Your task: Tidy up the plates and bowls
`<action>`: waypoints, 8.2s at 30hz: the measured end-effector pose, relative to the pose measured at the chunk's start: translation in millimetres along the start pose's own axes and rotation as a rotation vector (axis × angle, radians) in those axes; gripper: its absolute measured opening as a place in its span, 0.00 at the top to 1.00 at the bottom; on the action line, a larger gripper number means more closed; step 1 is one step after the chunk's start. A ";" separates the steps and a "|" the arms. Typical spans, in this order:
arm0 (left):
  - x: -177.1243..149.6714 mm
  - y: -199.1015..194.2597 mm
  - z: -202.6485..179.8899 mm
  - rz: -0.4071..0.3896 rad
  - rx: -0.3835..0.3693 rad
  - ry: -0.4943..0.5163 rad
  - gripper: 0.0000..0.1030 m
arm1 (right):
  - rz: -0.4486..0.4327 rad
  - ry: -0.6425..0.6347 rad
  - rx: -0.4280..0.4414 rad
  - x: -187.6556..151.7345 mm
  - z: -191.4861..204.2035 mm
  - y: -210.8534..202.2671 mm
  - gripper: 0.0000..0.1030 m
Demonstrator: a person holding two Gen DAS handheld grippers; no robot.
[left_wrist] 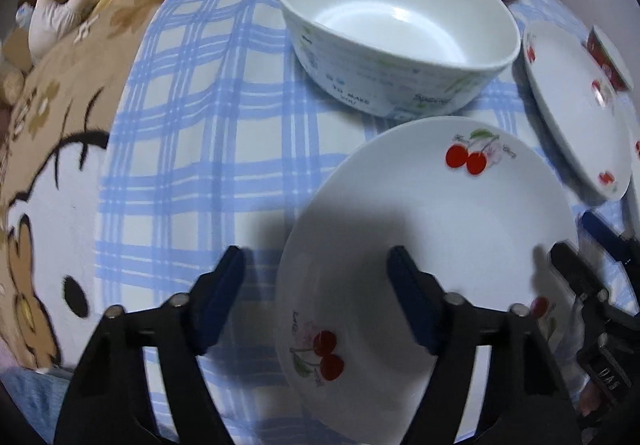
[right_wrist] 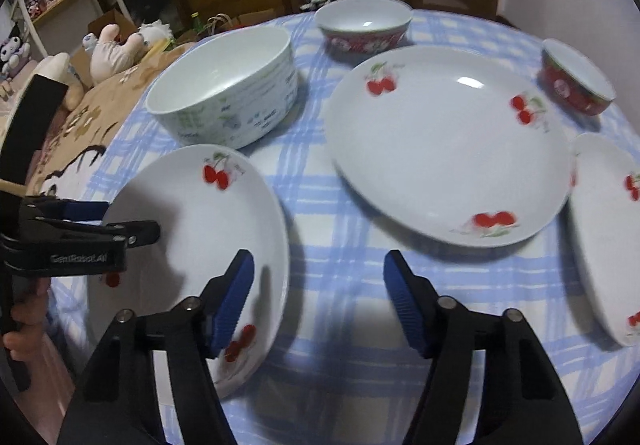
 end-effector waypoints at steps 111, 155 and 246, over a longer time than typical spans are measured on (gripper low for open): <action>-9.1 -70.2 -99.8 -0.228 -0.035 0.237 0.64 | -0.181 0.126 -0.292 -30.7 -101.9 -121.8 0.76; 119.0 -78.5 -141.1 -0.263 -0.113 0.170 0.09 | -0.335 0.090 -0.233 110.6 -137.9 -102.7 0.11; 104.4 -7.2 -156.4 -0.165 -0.267 0.057 0.78 | -0.195 0.171 -0.123 93.5 -157.8 -30.9 0.90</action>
Point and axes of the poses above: each gripper's, at about its wrist camera, not at the fingertips, and y roughly the way its jaws point, z to its left, x to its top, the point moved 8 cm from there along y, roughly the way its jaws point, and after that the axes turned 2 degrees about y, right-handed, at the moved point
